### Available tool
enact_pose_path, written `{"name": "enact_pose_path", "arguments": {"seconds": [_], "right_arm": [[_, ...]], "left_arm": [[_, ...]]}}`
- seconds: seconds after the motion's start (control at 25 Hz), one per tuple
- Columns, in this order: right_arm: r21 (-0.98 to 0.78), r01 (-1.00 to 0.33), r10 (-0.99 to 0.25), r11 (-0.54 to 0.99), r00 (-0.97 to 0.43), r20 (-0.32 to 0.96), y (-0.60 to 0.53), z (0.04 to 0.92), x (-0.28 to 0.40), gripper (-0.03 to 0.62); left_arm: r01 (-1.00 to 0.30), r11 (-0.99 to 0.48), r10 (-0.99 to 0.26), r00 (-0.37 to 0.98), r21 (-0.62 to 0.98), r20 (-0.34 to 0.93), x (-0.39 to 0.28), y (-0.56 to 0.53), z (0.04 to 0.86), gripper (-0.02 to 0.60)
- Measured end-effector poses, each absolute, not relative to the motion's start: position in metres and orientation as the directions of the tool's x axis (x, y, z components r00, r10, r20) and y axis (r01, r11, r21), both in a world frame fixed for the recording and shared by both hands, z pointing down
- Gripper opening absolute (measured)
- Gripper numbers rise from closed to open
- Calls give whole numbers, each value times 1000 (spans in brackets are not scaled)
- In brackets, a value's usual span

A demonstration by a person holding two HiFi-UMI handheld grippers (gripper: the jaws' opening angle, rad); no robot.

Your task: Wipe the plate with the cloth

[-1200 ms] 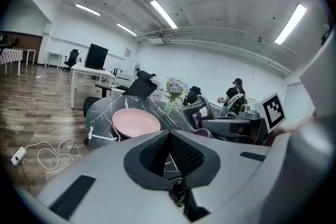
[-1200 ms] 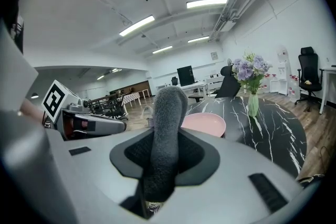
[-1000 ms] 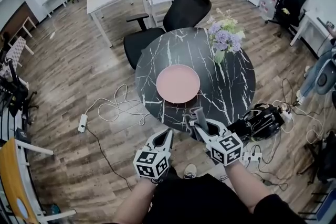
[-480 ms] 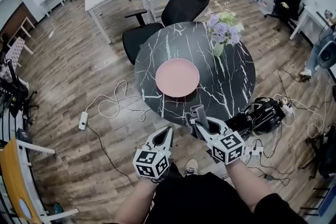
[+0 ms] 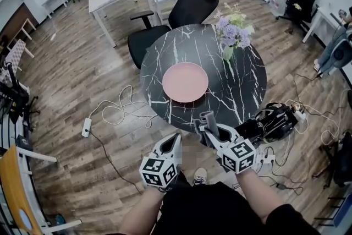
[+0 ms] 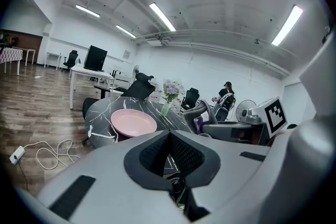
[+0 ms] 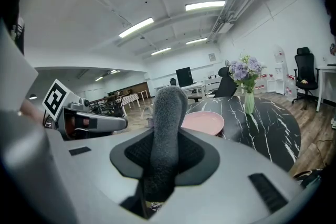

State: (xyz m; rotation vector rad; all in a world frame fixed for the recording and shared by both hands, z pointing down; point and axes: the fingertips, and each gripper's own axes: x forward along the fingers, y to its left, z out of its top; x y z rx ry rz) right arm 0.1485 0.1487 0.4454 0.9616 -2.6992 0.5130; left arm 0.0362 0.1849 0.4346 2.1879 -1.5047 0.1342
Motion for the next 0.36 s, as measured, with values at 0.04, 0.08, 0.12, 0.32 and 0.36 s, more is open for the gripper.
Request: {"name": "enact_pose_path", "arguments": {"seconds": [0.04, 0.08, 0.12, 0.32, 0.36], "right_arm": [[-247, -644, -563, 724, -759, 327, 149, 445, 149, 106], [-248, -644, -562, 724, -759, 328, 150, 445, 149, 106], [-249, -644, -562, 724, -759, 329, 150, 446, 149, 106], [-249, -647, -564, 721, -756, 331, 152, 448, 153, 106], [-249, -647, -564, 721, -756, 331, 152, 448, 153, 106]], "left_arm": [[-902, -280, -855, 390, 329, 342, 36, 185, 435, 18], [-902, -279, -854, 390, 330, 344, 36, 185, 435, 18], [-902, -278, -854, 390, 332, 345, 37, 185, 436, 18], [-900, -281, -851, 395, 334, 347, 39, 186, 436, 18], [-900, -282, -850, 395, 333, 348, 40, 187, 437, 18]]}}
